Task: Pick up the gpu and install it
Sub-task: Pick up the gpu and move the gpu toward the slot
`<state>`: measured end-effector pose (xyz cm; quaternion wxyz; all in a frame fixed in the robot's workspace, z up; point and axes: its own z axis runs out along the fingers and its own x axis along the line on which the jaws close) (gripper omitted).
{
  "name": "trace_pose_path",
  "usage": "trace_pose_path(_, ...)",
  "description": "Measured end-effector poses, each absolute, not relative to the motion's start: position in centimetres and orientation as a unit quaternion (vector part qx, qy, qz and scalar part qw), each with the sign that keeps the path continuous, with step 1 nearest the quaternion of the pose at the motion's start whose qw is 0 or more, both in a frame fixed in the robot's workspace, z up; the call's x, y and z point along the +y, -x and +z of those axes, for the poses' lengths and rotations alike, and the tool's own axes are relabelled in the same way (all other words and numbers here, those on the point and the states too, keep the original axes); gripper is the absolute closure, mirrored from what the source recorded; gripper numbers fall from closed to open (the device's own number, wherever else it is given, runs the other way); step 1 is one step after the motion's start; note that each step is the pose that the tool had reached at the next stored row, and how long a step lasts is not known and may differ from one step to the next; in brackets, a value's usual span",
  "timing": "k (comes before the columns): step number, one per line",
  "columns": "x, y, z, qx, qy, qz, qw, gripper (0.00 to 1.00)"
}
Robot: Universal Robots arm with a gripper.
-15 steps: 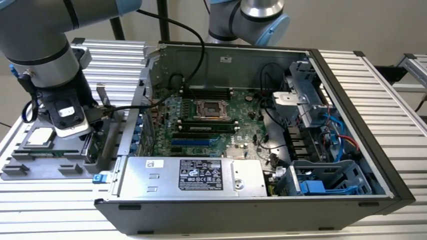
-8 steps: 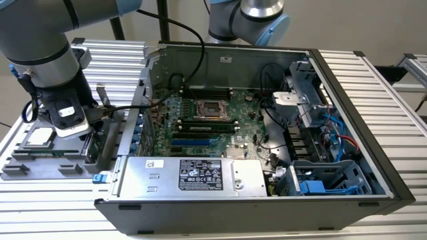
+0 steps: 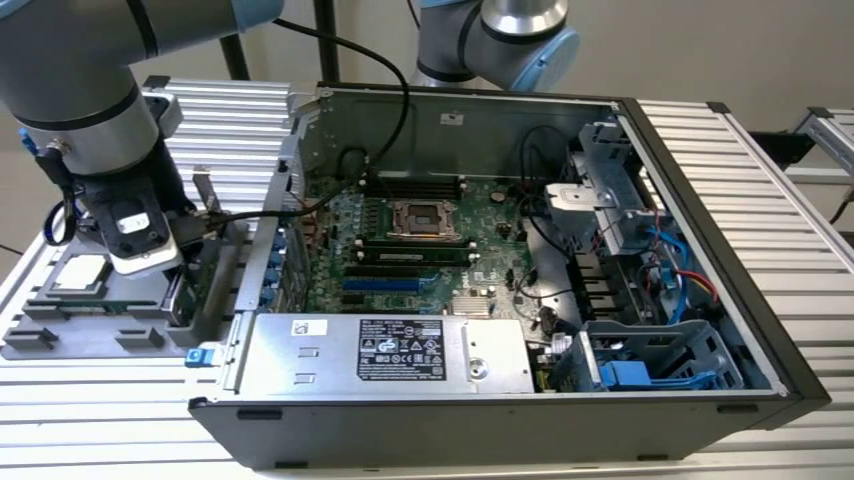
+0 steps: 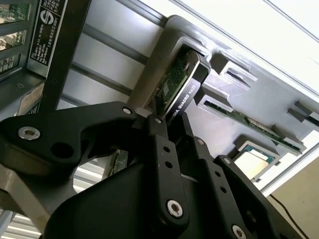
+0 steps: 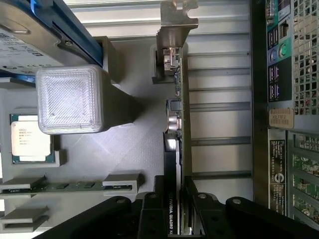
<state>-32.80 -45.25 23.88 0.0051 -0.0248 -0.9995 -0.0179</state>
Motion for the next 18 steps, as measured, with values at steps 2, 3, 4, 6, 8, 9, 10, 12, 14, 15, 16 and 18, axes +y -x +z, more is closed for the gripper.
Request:
trace_pose_path(2, -45.25, 32.80, 23.88, -1.000, 0.025, -0.018, 0.005, 1.00)
trace_pose_path(3, -45.25, 32.80, 23.88, -1.000, 0.024, -0.018, 0.005, 1.00)
trace_pose_path(4, -45.25, 32.80, 23.88, -1.000, 0.024, -0.018, 0.005, 1.00)
trace_pose_path(6, -45.25, 32.80, 23.88, -1.000, 0.024, -0.018, 0.005, 1.00)
trace_pose_path(8, -45.25, 32.80, 23.88, -1.000, 0.024, -0.018, 0.005, 1.00)
trace_pose_path(9, -45.25, 32.80, 23.88, -1.000, 0.024, -0.018, 0.005, 1.00)
trace_pose_path(10, -45.25, 32.80, 23.88, -1.000, 0.024, -0.018, 0.005, 1.00)
trace_pose_path(12, -45.25, 32.80, 23.88, -1.000, 0.022, -0.018, 0.005, 1.00)
trace_pose_path(14, -45.25, 32.80, 23.88, -1.000, 0.022, -0.018, 0.005, 1.00)
trace_pose_path(15, -45.25, 32.80, 23.88, -1.000, 0.022, -0.018, 0.005, 1.00)
trace_pose_path(16, -45.25, 32.80, 23.88, -1.000, 0.022, -0.018, 0.005, 1.00)
trace_pose_path(18, -45.25, 32.80, 23.88, -1.000, 0.021, -0.018, 0.005, 1.00)
